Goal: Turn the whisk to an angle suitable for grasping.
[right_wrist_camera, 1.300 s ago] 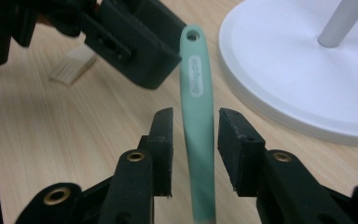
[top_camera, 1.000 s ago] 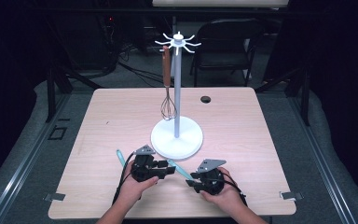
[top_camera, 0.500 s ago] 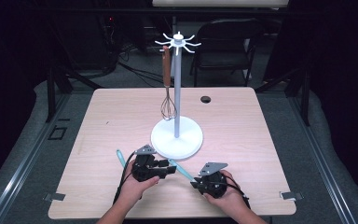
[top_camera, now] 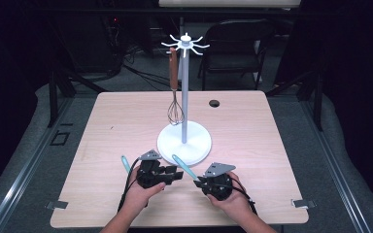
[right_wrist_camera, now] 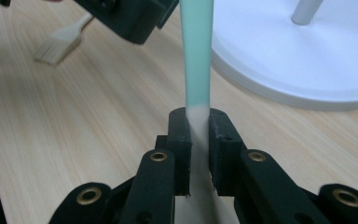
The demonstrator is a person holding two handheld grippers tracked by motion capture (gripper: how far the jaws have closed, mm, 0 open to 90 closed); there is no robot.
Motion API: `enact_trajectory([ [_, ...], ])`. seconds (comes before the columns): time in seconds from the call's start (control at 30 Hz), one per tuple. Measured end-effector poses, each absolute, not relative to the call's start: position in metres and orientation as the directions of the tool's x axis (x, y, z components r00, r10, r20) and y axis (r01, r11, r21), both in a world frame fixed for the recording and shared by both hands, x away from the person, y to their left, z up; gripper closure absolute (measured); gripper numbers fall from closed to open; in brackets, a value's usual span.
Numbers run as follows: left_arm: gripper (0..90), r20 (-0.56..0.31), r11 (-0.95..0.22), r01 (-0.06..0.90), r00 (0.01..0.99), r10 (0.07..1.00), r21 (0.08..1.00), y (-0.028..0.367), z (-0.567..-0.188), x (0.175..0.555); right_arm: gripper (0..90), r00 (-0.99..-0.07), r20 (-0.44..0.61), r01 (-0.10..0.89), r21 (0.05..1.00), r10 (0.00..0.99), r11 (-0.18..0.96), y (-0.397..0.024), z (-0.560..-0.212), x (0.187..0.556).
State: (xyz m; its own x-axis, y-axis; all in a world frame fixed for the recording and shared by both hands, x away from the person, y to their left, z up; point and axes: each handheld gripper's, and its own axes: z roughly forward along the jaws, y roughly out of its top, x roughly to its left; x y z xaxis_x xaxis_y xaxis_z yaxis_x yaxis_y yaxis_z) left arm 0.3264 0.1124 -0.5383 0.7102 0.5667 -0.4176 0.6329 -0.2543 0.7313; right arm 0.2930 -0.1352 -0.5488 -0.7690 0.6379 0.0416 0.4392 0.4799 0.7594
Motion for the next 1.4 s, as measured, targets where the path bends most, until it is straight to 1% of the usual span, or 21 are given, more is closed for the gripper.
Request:
enact_trajectory([
  [0.07,61.5,-0.42,-0.256,0.631,0.714,0.56,0.732,0.113,-0.537,0.326,80.6,-0.766,0.048,0.437,0.77,0.641,0.464,-0.13,-0.549,0.295],
  [0.3,63.8,-0.415,-0.23,0.621,0.711,0.567,0.75,0.117,-0.53,0.325,80.7,-0.777,0.055,0.421,0.787,0.628,0.452,-0.111,-0.546,0.3],
  [0.47,68.0,-0.404,-0.21,0.608,0.709,0.578,0.766,0.123,-0.523,0.325,80.7,-0.779,0.055,0.408,0.801,0.625,0.438,-0.102,-0.543,0.304],
  [0.67,72.4,-0.393,-0.176,0.573,0.724,0.566,0.801,0.126,-0.509,0.32,80.8,-0.782,0.056,0.388,0.823,0.621,0.415,-0.093,-0.539,0.306],
  [0.8,74.8,-0.362,-0.182,0.546,0.734,0.574,0.818,0.122,-0.505,0.316,80.9,-0.781,0.058,0.383,0.831,0.621,0.404,-0.089,-0.536,0.306],
  [1.0,79.4,-0.369,-0.188,0.56,0.726,0.581,0.807,0.119,-0.511,0.317,80.9,-0.782,0.062,0.381,0.835,0.621,0.397,-0.087,-0.536,0.305],
  [1.17,82.3,-0.392,-0.179,0.579,0.717,0.577,0.796,0.117,-0.516,0.318,80.9,-0.783,0.061,0.379,0.836,0.619,0.397,-0.087,-0.536,0.304],
  [1.4,84.4,-0.41,-0.173,0.591,0.714,0.567,0.788,0.116,-0.519,0.319,80.5,-0.781,0.064,0.379,0.839,0.621,0.391,-0.087,-0.537,0.304],
])
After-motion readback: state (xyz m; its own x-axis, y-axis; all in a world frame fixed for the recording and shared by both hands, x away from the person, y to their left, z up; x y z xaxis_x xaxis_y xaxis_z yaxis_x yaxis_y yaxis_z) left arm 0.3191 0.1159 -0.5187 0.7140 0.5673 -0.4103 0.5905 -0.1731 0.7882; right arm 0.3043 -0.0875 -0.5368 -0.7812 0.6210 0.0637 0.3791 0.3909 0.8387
